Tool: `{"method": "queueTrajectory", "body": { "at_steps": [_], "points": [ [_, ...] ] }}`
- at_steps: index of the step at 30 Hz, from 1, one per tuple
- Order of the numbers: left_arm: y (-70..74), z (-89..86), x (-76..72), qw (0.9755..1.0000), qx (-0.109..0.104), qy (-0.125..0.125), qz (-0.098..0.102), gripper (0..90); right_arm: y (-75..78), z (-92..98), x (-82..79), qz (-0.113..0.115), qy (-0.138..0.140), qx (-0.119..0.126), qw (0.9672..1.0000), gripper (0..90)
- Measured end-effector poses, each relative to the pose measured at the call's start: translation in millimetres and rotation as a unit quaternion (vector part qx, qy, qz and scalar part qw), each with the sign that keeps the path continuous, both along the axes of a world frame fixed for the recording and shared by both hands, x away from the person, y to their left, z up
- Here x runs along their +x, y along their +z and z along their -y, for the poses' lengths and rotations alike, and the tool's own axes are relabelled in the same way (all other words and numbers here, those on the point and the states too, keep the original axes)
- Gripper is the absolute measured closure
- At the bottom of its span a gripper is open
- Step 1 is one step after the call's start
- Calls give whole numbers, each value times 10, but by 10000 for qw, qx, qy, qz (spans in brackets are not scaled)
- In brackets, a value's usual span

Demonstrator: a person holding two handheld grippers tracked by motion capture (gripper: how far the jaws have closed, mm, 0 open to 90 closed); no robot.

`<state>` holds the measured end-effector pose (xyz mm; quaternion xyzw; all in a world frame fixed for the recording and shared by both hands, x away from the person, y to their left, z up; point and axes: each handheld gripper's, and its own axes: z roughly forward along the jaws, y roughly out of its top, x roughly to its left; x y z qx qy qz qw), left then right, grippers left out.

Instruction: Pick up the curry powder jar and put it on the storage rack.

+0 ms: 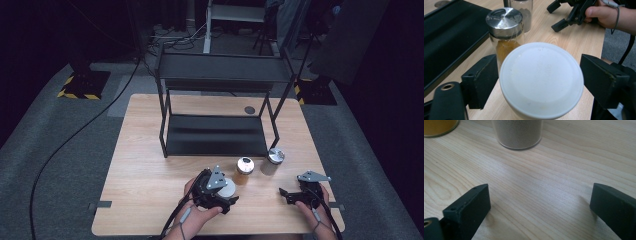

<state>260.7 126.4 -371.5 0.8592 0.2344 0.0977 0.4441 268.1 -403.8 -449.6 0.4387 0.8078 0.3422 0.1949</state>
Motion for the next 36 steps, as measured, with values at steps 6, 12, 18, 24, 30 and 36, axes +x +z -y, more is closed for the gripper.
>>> {"method": "queueTrajectory", "body": {
  "at_steps": [6, 12, 18, 24, 30, 36],
  "points": [
    [-67, 28, 10, 9999, 108, 67, -103, 235, 0, -1, -1, 0, -4, 0, 10000, 31],
    [-132, 37, -68, 9999, 91, 134, 46, 336, 0, -1, -1, 1, -3, 0, 10000, 31],
    [-126, 42, -86, 9998, 98, 183, 39, 338, 0, -1, -1, 0, -4, 0, 10000, 32],
    [-55, -10, -72, 9996, 42, 269, -57, 338, 0, -1, -1, 1, -3, -1, 10000, 31],
    [30, -96, -89, 9989, -66, 454, 13, 338, 0, -1, -1, 0, -4, 0, 10000, 31],
    [124, -161, -61, 9985, -51, 549, 51, 338, 0, -3, -3, 1, -10, -2, 10000, 31]
  ]
}}
